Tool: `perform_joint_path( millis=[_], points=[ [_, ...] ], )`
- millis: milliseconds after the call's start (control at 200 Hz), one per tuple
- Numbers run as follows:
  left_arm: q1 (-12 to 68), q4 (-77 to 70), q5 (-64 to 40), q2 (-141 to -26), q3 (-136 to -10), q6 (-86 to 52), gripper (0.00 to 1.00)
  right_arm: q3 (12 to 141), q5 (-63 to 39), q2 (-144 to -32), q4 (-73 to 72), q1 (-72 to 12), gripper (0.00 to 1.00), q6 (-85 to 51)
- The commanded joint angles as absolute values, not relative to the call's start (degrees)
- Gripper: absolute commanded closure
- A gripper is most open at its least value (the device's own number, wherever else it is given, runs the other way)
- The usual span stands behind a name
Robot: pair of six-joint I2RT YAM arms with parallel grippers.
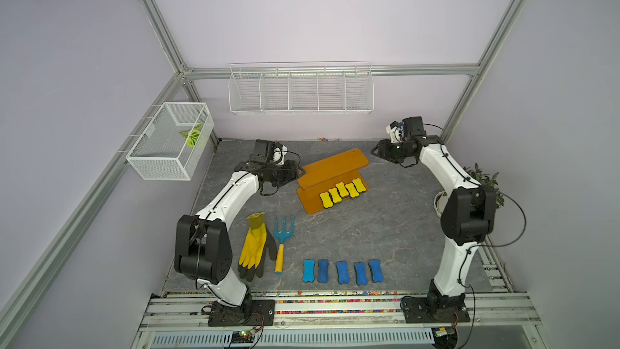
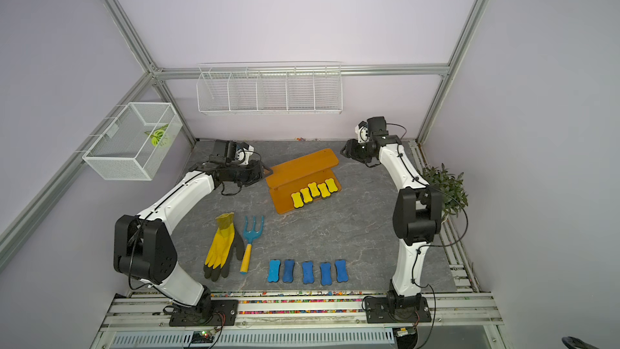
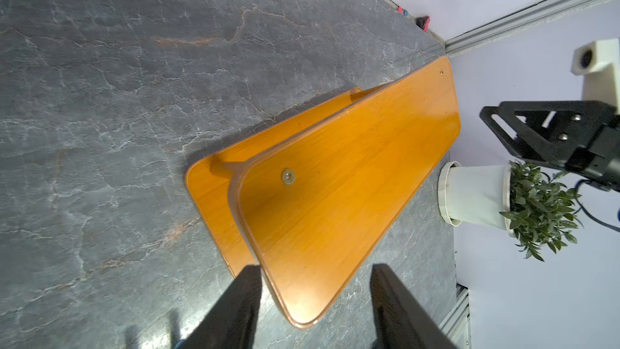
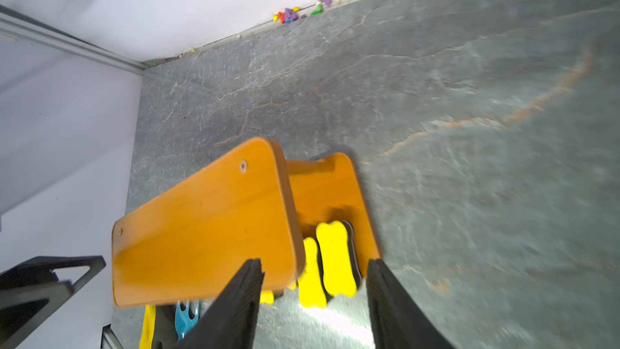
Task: Remove the whiteboard erasers from the shelf
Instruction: Adjust the shelf at the center of the board, then pick up the whiteboard eraser from the shelf.
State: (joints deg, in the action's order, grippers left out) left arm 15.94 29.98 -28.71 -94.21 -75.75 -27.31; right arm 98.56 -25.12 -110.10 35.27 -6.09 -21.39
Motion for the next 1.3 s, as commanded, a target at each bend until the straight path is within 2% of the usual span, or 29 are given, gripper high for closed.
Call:
perform_joint_path(
  millis=[0, 120, 335, 810, 1295],
  points=[
    [15.71, 30.86, -27.76, -95.87, -77.15, -26.5, 0.48, 90.28, -23.85, -105.39, 29.83, -6.55, 0.47, -21.93],
    [15.65, 31.21, -27.82, -96.94, -77.35, -26.55, 0.55, 80.54, -24.52, -102.84, 22.2, -7.15, 0.56, -24.19],
    [15.72, 30.72, -28.67, -97.85, -76.65, -26.46, 0.65, 75.11, -23.16, -106.21, 16.97, -10.34, 0.61, -24.11],
    [15.6, 30.5, -28.52, -98.38, -75.94, -26.29, 0.68, 76.41, -24.03, -114.33, 13.36, -10.9, 0.61, -24.34],
    [15.61, 30.76, -28.47, -98.73, -75.76, -25.98, 0.68, 76.99, -24.52, -117.02, 12.22, -12.22, 0.61, -25.04]
  ],
)
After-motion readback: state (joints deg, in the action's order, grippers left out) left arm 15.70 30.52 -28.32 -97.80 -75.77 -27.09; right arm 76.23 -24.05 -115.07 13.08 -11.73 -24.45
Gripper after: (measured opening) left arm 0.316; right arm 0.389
